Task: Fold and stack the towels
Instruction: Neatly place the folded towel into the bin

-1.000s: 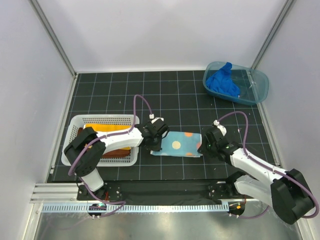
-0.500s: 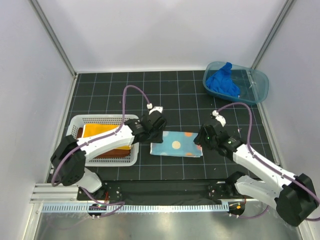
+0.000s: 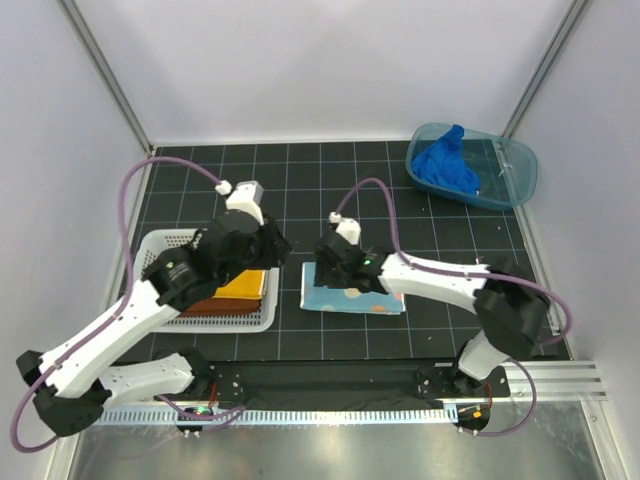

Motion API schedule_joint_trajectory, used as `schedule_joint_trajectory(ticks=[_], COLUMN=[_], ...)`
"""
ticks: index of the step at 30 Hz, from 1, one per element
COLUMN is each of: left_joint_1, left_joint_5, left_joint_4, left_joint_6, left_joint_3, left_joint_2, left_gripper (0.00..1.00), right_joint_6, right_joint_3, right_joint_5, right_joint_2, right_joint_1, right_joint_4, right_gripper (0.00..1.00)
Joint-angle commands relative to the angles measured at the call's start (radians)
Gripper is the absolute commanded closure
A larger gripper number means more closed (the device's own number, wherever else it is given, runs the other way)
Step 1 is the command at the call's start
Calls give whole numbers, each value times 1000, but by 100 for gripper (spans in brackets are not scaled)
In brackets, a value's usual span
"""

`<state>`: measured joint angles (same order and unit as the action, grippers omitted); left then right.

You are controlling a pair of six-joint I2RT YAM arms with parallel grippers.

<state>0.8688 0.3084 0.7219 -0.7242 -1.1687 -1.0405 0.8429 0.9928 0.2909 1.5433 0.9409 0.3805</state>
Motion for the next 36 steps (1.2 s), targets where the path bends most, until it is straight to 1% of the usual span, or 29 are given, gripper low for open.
schedule_joint_trajectory(ticks=[1,2,5,8,13,16,19,20,22,23,25,29,30,31,35,36], left_joint_1=[-10,-14,-25,-37,-51,-54,-59,-62,-66,-70,-80,-140,-151,-158,-191,-195], left_joint_5=[72,77,92,97,87,84,81,81,84,87,83,34,15,5,-25,-31], left_joint_4=[105,119,160,188,186,169,140,130,114,97,79,34,16,10,-19,-21], left_joint_6=[17,20,28,39,31,13,-7,-18,-26,-37,-44,-49,-44,-43,-41,-40], left_joint_3=[-32,-32,-29,-22,27,58,102,125,150,177,205,256,273,280,308,313], left_joint_2=[56,78,120,141,180,188,183,178,168,163,148,117,112,108,85,82], left_gripper=[60,60,59,58,56,55,53,53,52,52,52,51,51,52,52,52], right_joint_6=[15,16,21,28,48,45,36,32,19,12,-1,-19,-22,-24,-25,-27], right_joint_3=[118,165,239,283,277,267,248,230,215,207,198,173,168,158,119,116], right_joint_5=[74,77,108,142,171,185,200,205,205,203,192,174,162,156,94,87], right_joint_2=[109,174,273,327,405,431,445,448,449,454,460,451,445,439,370,362], right_joint_1=[42,55,76,88,95,99,101,102,102,102,102,99,101,99,73,72], right_joint_4=[-43,-40,-12,17,49,67,87,86,84,87,86,55,51,41,-27,-34], right_gripper=[41,40,38,35,34,38,44,48,51,61,64,78,82,89,97,97])
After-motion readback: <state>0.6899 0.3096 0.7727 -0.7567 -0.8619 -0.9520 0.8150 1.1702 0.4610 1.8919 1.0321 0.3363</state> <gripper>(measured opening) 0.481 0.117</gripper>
